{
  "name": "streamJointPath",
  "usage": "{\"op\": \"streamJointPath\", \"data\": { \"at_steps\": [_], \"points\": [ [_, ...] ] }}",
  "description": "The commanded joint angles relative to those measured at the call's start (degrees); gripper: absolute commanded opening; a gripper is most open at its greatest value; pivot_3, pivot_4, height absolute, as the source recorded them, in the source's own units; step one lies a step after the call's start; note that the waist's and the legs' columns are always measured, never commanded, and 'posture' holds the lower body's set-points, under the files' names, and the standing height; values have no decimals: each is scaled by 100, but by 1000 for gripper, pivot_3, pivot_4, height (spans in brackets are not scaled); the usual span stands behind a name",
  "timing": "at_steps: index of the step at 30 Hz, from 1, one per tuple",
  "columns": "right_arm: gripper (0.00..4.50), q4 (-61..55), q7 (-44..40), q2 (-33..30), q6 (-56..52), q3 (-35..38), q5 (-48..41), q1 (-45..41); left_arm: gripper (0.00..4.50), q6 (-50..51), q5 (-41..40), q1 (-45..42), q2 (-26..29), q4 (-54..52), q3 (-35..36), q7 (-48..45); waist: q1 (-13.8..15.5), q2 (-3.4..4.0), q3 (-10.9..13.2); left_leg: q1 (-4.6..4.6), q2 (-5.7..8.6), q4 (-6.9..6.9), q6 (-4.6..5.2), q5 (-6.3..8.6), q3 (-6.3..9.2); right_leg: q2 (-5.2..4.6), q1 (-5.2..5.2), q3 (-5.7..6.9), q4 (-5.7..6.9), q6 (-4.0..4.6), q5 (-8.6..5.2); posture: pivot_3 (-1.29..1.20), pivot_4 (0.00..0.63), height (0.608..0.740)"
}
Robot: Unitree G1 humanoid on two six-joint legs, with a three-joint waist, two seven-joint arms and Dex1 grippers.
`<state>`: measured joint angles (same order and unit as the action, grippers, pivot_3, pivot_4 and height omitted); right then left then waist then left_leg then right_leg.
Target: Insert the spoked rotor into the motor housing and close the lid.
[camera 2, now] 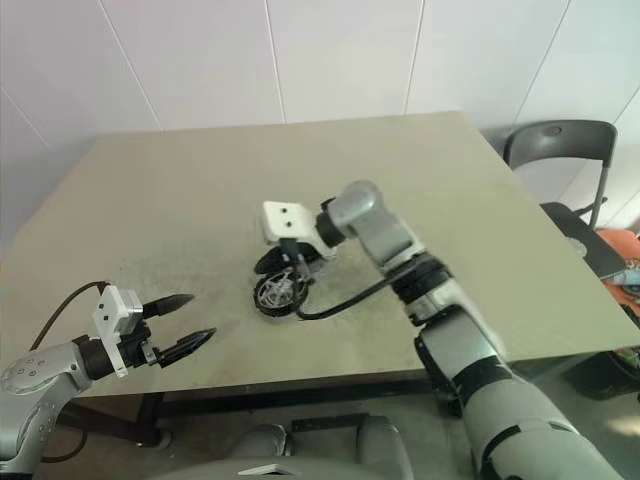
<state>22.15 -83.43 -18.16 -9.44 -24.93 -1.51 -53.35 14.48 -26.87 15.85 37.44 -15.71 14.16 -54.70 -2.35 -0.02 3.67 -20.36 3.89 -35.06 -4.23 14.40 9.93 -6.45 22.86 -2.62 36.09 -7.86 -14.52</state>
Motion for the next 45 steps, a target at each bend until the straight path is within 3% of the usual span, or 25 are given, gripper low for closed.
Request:
{"op": "streamJointPath", "data": {
  "at_steps": [1,4,9,22,45],
  "points": [
    [14,-336,-417,-483,45,87,-154,189,4500,-34,-61,-47,83,-72,116,-19,-3,0,0,0,0,-1,0,0,0,-1,-1,0,0,2,-2,0,0,740],
    [14,-477,-709,-923,156,24,-104,398,4500,-28,-66,-63,102,-62,109,-38,-18,1,1,0,0,-1,0,0,-2,-1,1,0,0,-6,-19,0,0,740],
    [14,-561,-823,-1069,204,-135,15,522,4500,23,-60,-122,109,-107,60,-23,-21,1,1,2,-4,-2,0,0,-4,0,1,-1,2,-8,-21,0,0,740],
    [14,21,-603,-275,592,-657,404,117,4500,109,-60,-58,64,-268,66,93,-9,1,1,2,-3,-4,0,0,-2,0,-1,-1,3,-8,-18,0,0,740],
    [14,186,-405,-41,823,-341,237,96,4500,92,0,-151,69,-213,-18,120,-12,1,0,3,-3,-4,0,0,-2,2,-1,0,3,3,0,0,0,740]
  ]
}}
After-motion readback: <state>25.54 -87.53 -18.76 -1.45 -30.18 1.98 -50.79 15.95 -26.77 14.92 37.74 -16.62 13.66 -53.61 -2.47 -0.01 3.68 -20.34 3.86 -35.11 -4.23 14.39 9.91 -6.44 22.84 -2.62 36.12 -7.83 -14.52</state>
